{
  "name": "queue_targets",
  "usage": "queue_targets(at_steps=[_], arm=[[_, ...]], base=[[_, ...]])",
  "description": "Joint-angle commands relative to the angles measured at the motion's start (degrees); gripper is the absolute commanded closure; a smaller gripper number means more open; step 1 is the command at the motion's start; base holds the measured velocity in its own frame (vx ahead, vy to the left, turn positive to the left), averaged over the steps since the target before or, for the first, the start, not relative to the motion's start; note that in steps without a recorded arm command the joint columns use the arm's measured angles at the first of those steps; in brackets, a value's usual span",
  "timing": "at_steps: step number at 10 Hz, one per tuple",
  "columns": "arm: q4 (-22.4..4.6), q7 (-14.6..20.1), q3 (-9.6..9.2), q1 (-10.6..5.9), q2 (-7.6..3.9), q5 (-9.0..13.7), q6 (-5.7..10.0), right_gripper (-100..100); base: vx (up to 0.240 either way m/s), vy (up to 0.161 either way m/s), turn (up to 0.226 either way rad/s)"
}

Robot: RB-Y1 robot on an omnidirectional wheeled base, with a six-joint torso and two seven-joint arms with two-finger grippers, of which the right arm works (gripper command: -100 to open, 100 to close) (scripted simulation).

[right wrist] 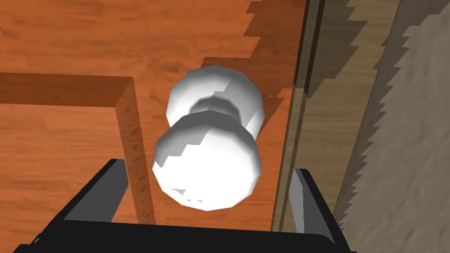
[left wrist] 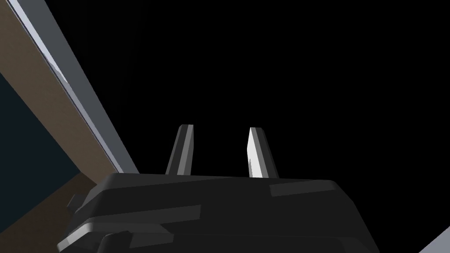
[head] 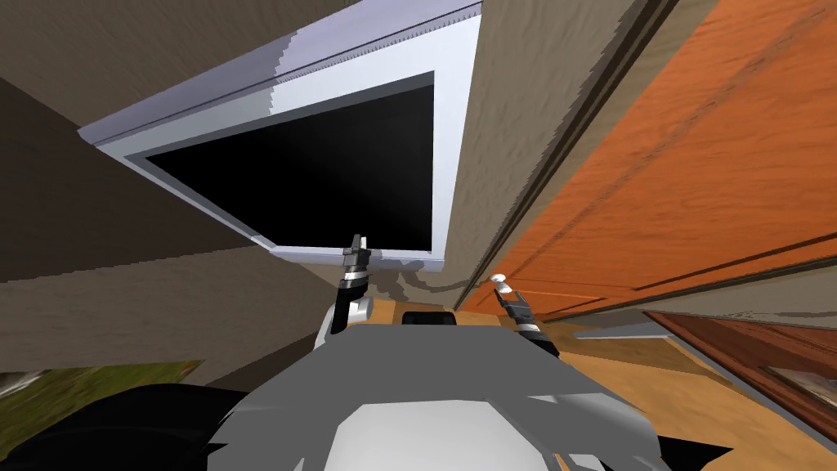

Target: Pull the door open

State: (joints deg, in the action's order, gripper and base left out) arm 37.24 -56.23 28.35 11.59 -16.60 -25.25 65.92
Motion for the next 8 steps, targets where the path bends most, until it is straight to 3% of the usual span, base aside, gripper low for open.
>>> queue_targets(at_steps=[1,2,3,8], arm=[[0.45,-0.08,0.02,-0.30,0.18,0.11,-0.92,-100],[0.37,-0.04,0.01,-0.15,0.14,0.07,-0.56,-100],[0.37,-0.04,0.01,-0.15,0.14,0.07,-0.56,100],[0.37,-0.04,0.01,-0.15,0.14,0.07,-0.56,100]], base=[[0.181,-0.048,0.037],[0.076,-0.017,0.013],[-0.007,0.003,0.002],[-0.014,0.003,0.000]])
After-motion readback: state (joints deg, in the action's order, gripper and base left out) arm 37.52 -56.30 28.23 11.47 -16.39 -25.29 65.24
